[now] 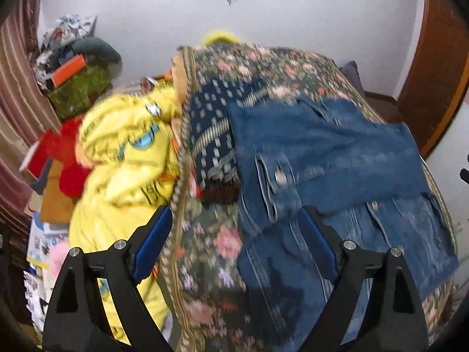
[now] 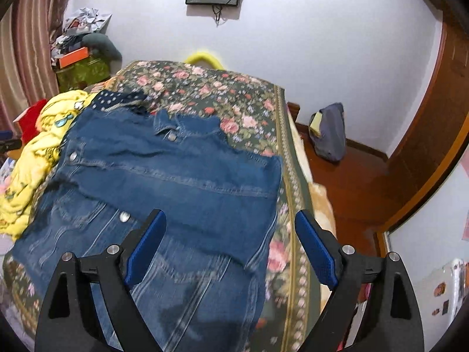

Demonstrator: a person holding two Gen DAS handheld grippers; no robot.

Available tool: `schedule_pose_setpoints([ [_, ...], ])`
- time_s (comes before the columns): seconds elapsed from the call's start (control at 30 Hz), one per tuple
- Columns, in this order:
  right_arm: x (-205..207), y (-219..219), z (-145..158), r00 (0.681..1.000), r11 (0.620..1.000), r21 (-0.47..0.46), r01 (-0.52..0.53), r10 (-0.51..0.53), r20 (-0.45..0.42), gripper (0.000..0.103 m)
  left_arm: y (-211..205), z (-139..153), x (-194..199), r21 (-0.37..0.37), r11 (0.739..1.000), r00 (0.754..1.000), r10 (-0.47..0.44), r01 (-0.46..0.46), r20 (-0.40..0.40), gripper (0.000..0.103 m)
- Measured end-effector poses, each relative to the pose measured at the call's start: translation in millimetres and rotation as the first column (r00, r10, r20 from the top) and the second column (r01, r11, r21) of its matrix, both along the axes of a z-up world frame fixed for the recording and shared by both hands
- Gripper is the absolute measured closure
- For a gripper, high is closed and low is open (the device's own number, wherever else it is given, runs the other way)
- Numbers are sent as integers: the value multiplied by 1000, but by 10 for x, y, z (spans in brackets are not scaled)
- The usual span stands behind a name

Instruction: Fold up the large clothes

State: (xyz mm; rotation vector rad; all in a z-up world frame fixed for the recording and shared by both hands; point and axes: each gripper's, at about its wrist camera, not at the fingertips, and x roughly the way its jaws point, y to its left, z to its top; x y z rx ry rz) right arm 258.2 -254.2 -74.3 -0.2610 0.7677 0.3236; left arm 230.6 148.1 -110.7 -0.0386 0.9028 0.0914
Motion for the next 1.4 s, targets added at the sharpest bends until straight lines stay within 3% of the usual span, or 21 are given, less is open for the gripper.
schedule_pose_setpoints([
  [0.17, -162, -158, -362, 988, 999, 49, 16, -9, -151, 15, -30, -426, -218, -108, 994, 994, -43, 32, -101, 16],
  [0.3, -216, -343, -645, 963, 993, 98, 66, -38, -265, 15, -30, -897, -326, -209, 978, 977, -51, 7, -209, 16],
  [0.43, -305, -561, -861, 934, 973, 187, 131, -58, -352, 15, -26, -1257, -411, -325, 945, 957, -57, -40, -284, 16],
  [0.6, -423, -653, -1009, 910, 955, 254, 150, -33, -414, 16, -131, -1403, -487, -427, 904, 948, -104, -36, -300, 16],
  [0.67, -449, -639, -1070, 902, 953, 264, 147, -19, -432, 23, -185, -1417, -511, -460, 888, 950, -119, -28, -288, 16],
  [0.73, -470, -619, -1152, 887, 945, 293, 148, 4, -462, 38, -218, -1435, -527, -486, 874, 950, -123, -34, -287, 18],
  [0.8, -512, -601, -1159, 895, 944, 298, 141, 8, -447, 44, -234, -1460, -549, -527, 849, 950, -129, -42, -284, 24],
  [0.9, -526, -517, -1133, 893, 947, 303, 111, 39, -448, 71, -242, -1453, -587, -582, 812, 952, -146, -40, -269, 41],
  [0.93, -524, -474, -1123, 895, 951, 294, 95, 48, -444, 78, -271, -1434, -607, -585, 811, 954, -154, -28, -259, 49],
  [0.97, -524, -425, -1106, 900, 958, 274, 78, 50, -433, 79, -284, -1407, -626, -578, 816, 955, -156, -18, -251, 61],
  [1.07, -535, -342, -1015, 922, 973, 229, 33, 59, -383, 84, -374, -1208, -678, -500, 865, 965, -163, 40, -205, 87],
  [1.17, -492, -316, -871, 939, 971, 241, 12, 72, -337, 96, -434, -1006, -709, -475, 877, 976, -165, 78, -144, 91],
  [1.4, -271, -294, -467, 967, 949, 316, -24, 102, -234, 96, -454, -300, -540, -442, 883, 986, -164, 156, 21, 91],
])
